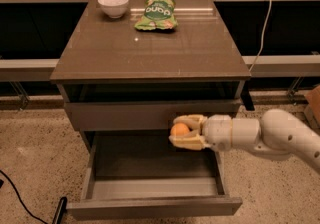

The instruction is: Place orange into middle drawer

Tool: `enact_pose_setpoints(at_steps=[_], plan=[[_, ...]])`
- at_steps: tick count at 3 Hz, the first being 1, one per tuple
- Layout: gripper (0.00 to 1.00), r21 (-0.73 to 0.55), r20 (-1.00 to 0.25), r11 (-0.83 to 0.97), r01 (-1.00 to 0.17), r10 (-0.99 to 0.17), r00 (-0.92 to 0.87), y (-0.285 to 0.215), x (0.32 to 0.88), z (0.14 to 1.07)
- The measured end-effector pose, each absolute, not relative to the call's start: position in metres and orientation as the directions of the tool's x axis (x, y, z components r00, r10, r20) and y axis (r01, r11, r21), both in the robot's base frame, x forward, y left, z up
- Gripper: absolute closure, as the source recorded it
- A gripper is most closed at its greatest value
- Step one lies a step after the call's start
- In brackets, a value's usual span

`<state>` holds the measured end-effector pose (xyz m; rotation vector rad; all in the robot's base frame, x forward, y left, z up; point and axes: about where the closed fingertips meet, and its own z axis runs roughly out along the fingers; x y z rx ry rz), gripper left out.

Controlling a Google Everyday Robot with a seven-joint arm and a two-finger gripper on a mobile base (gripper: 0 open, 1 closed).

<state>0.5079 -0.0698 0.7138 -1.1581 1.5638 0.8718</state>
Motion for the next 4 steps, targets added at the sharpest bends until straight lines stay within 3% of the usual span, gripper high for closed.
enact_pose_setpoints(at_steps=[2,4], plan=[[1.0,-0.002,-0.938,0.304,-0.953,-0.33,-0.104,-0.036,0.497,0.608],[1.0,-0.021,-0.915,0.333,-0.943,-0.386,-0.115,-0.027,0.513,0.584]])
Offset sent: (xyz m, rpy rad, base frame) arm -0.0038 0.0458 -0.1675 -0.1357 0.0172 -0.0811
